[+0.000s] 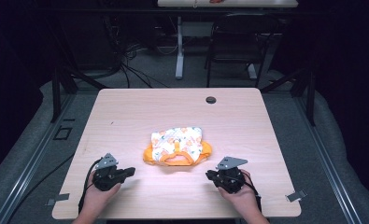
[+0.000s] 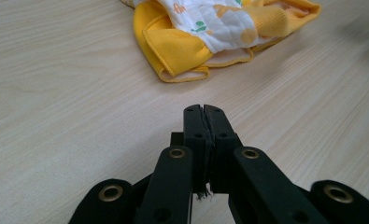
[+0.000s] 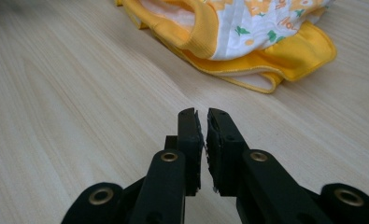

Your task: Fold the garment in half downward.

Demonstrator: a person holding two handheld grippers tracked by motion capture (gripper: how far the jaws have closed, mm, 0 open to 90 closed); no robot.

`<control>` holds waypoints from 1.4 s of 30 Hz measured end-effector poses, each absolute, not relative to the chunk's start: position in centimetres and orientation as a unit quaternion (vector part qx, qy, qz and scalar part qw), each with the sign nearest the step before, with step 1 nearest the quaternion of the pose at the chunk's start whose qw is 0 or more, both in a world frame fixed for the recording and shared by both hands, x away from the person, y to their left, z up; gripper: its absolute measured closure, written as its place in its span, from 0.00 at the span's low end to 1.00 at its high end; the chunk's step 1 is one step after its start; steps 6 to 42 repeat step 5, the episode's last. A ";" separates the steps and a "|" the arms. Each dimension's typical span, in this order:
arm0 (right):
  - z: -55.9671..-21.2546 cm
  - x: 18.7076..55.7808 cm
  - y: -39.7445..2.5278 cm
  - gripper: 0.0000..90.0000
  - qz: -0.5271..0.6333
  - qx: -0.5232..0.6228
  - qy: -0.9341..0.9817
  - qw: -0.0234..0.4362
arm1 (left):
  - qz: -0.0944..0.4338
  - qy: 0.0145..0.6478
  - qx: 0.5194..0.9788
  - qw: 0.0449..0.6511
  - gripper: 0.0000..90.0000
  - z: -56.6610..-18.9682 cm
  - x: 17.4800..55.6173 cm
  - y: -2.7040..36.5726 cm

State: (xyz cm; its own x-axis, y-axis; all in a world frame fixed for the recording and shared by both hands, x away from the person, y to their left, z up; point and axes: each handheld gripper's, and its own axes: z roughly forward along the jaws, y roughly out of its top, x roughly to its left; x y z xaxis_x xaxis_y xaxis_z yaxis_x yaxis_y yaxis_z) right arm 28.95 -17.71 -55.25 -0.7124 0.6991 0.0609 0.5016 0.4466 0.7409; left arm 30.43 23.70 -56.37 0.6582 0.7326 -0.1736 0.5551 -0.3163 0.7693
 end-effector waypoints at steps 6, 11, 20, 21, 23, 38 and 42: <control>-55.8 28.8 -17.5 0.93 0.379 0.354 0.845 0.133 | 0.101 0.398 0.808 0.423 0.99 -56.7 30.2 23.4; -55.8 28.8 -17.5 0.93 0.379 0.354 0.845 0.133 | 0.101 0.398 0.808 0.423 0.99 -56.7 30.2 23.4; -55.8 28.8 -17.5 0.93 0.379 0.354 0.845 0.133 | 0.101 0.398 0.808 0.423 0.99 -56.7 30.2 23.4; -55.8 28.8 -17.5 0.93 0.379 0.354 0.845 0.133 | 0.101 0.398 0.808 0.423 0.99 -56.7 30.2 23.4; -55.8 28.8 -17.5 0.93 0.379 0.354 0.845 0.133 | 0.101 0.398 0.808 0.423 0.99 -56.7 30.2 23.4; -55.8 28.8 -17.5 0.93 0.379 0.354 0.845 0.133 | 0.101 0.398 0.808 0.423 0.99 -56.7 30.2 23.4; -55.8 28.8 -17.5 0.93 0.379 0.354 0.845 0.133 | 0.101 0.398 0.808 0.423 0.99 -56.7 30.2 23.4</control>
